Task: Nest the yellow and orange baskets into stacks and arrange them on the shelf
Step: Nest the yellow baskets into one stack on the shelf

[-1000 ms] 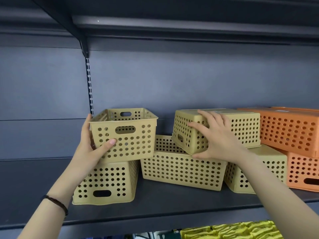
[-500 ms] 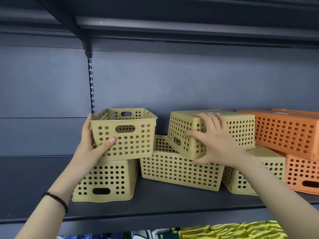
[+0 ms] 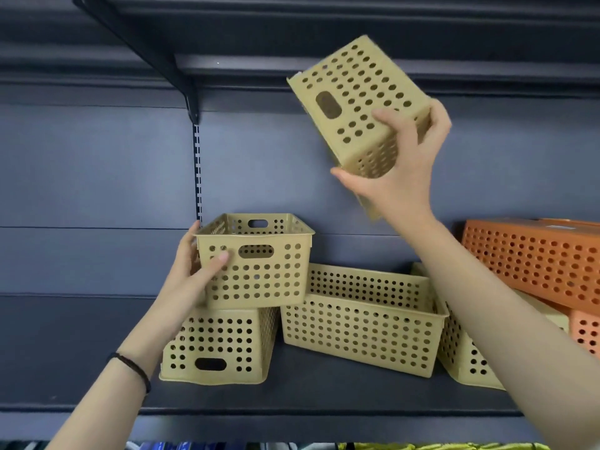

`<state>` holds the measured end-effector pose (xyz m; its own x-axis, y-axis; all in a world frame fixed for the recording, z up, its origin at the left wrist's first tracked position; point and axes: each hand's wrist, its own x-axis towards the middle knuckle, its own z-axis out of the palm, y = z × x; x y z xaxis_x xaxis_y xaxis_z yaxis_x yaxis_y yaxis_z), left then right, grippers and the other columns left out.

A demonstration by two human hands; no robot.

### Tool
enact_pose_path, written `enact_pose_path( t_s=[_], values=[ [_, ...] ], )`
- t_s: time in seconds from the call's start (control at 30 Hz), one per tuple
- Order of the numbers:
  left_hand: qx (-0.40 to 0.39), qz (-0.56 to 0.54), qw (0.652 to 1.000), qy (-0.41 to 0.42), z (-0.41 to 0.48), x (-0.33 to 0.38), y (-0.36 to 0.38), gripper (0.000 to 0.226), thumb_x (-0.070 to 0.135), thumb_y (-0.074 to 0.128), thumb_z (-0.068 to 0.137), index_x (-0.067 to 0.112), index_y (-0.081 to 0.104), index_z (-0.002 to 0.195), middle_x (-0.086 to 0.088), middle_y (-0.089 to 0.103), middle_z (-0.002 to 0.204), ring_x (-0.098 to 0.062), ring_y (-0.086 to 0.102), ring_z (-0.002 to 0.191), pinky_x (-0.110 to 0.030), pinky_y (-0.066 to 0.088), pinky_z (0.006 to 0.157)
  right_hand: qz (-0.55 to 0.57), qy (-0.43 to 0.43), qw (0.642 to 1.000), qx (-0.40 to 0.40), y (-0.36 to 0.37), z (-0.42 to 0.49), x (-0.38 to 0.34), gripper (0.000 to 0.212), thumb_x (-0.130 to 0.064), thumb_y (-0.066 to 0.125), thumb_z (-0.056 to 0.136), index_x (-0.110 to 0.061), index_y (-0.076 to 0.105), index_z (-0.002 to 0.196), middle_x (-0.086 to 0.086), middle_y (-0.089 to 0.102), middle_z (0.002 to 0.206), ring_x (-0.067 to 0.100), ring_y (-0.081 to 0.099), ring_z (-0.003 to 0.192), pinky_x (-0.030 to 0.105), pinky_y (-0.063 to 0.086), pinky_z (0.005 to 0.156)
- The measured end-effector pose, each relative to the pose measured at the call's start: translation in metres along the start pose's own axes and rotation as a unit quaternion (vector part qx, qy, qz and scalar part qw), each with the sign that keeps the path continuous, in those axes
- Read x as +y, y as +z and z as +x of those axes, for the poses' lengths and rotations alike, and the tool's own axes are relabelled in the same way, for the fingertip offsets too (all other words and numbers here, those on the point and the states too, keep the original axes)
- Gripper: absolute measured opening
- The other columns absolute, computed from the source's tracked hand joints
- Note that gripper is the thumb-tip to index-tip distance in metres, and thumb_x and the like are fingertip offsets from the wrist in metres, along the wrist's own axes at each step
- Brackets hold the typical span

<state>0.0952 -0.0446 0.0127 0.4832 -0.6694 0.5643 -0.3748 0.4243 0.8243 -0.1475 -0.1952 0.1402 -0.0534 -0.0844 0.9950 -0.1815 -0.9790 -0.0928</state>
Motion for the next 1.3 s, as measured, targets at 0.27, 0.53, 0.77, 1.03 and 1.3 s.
enact_pose_path(
  t_s=[0.27, 0.53, 0.77, 1.03, 1.3],
  values=[
    [0.002, -0.014, 0.999, -0.031, 0.023, 0.018, -0.019, 0.08, 0.084, 0.057, 0.059, 0.042, 0.055, 0.128, 0.014, 0.058, 0.133, -0.009, 0.052, 0.125, -0.04, 0.034, 0.113, 0.213, 0.157, 0.957, 0.123, 0.057, 0.004, -0.021, 0.071, -0.04, 0.078, 0.063, -0.019, 0.049, 0.124, 0.015, 0.037, 0.134, -0.004, 0.032, 0.124, 0.009, 0.027, 0.104],
    [0.014, -0.024, 0.997, -0.067, 0.042, 0.009, -0.027, 0.09, 0.076, 0.058, 0.07, 0.018, 0.049, 0.139, -0.001, 0.062, 0.133, -0.014, 0.057, 0.122, -0.038, 0.04, 0.108, 0.431, 0.389, 0.802, 0.139, 0.085, -0.015, -0.022, 0.083, -0.066, 0.074, 0.057, -0.027, 0.045, 0.124, 0.007, 0.043, 0.136, 0.014, 0.058, 0.114, 0.037, 0.052, 0.096],
    [0.025, -0.072, 0.996, -0.045, 0.055, 0.019, -0.012, 0.044, 0.036, 0.057, 0.091, 0.012, 0.053, 0.127, 0.002, 0.069, 0.099, -0.015, 0.064, 0.093, -0.027, 0.044, 0.077, 0.465, 0.519, 0.715, 0.059, 0.09, -0.016, 0.006, 0.07, -0.074, 0.06, 0.072, -0.029, 0.044, 0.123, -0.003, 0.06, 0.123, 0.02, 0.065, 0.106, 0.052, 0.057, 0.082],
    [-0.004, 0.045, 0.994, 0.104, 0.049, 0.034, -0.012, 0.05, 0.068, 0.055, 0.071, 0.04, 0.054, 0.114, 0.017, 0.007, 0.16, 0.026, 0.006, 0.133, -0.023, 0.025, 0.109, 0.421, 0.562, 0.711, -0.036, 0.106, -0.006, 0.035, 0.091, -0.064, 0.065, 0.077, -0.036, 0.012, 0.145, -0.001, 0.051, 0.133, 0.023, 0.06, 0.112, 0.051, 0.051, 0.094],
    [0.028, 0.071, 0.982, 0.171, 0.05, 0.033, -0.012, 0.052, 0.038, 0.062, 0.09, 0.037, 0.034, 0.133, 0.017, 0.032, 0.152, 0.007, 0.026, 0.139, -0.002, 0.03, 0.097, 0.347, 0.528, 0.764, -0.134, 0.14, -0.012, 0.047, 0.077, -0.064, 0.056, 0.081, -0.028, 0.026, 0.142, 0.0, 0.043, 0.146, 0.018, 0.043, 0.131, 0.046, 0.029, 0.115]
  ],
)
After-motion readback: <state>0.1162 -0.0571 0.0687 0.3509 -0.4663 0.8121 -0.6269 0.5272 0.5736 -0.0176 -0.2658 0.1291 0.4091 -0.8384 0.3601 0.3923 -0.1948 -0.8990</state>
